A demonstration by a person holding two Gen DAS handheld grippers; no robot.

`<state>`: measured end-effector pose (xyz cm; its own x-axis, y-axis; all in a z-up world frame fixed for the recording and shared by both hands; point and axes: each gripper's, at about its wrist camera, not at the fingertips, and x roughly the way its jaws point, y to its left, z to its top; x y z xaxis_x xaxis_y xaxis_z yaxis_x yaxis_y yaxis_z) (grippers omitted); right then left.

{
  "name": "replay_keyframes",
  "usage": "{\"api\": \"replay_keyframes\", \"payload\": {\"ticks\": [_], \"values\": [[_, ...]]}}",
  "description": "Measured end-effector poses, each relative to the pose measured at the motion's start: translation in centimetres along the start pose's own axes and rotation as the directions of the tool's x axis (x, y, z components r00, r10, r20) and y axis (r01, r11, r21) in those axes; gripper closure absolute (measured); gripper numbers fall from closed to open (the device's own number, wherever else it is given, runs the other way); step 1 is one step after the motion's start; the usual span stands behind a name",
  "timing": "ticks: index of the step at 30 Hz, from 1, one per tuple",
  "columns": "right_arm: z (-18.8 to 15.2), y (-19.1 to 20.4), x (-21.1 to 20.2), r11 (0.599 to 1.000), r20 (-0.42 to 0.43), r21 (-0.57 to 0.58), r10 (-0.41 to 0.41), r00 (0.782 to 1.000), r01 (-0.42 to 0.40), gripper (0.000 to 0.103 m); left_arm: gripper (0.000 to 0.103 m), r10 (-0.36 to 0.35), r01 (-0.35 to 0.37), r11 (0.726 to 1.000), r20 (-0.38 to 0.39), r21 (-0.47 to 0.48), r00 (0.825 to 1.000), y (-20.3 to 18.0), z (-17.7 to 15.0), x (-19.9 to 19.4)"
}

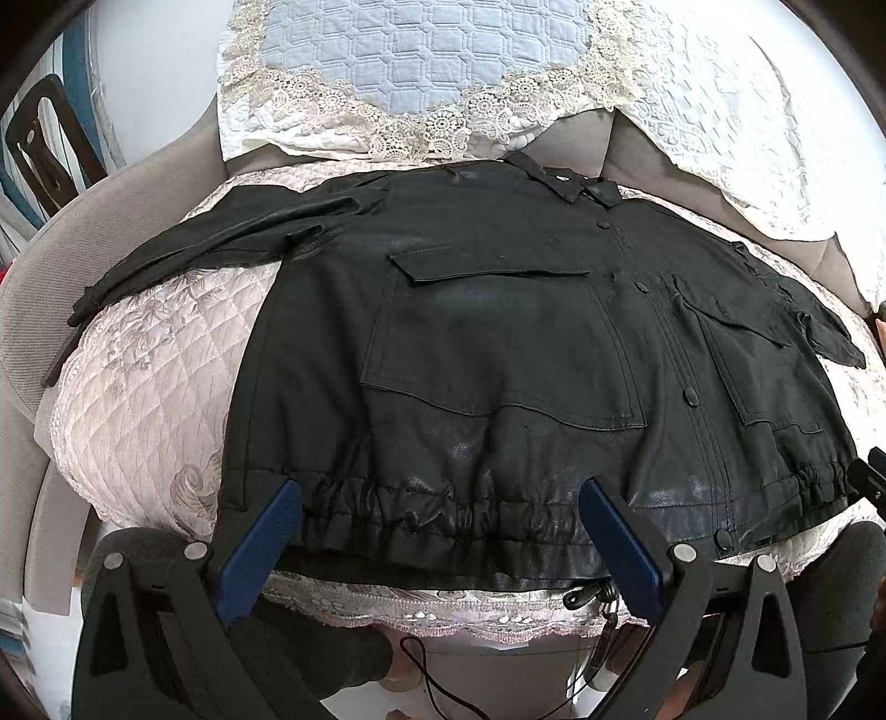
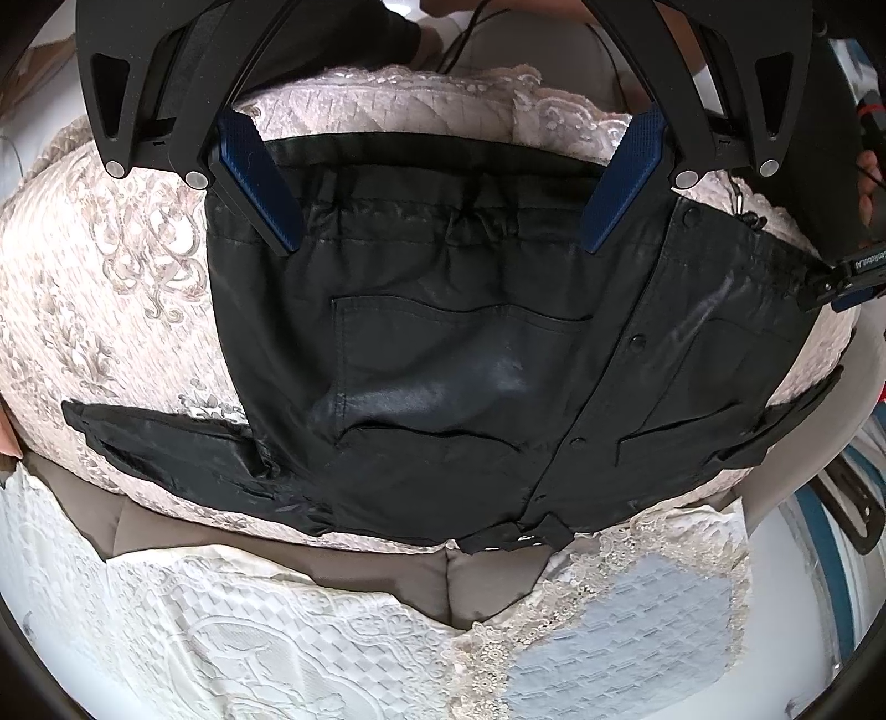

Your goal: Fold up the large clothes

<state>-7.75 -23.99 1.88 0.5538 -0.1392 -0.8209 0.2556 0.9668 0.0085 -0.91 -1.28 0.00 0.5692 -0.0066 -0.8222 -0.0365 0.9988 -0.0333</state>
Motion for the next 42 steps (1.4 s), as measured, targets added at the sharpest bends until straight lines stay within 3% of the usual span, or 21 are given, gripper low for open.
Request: {"api": "replay_keyframes", "payload": {"ticks": [42], "values": [[0.7,1.5,0.2,0.999,-0.001,-0.02,0.026,1.0,-0.026,0.003,0.001,0.007,-0.007,1.0,-0.009,0.009,1.0,0.1,-0.1,0.3]]}}
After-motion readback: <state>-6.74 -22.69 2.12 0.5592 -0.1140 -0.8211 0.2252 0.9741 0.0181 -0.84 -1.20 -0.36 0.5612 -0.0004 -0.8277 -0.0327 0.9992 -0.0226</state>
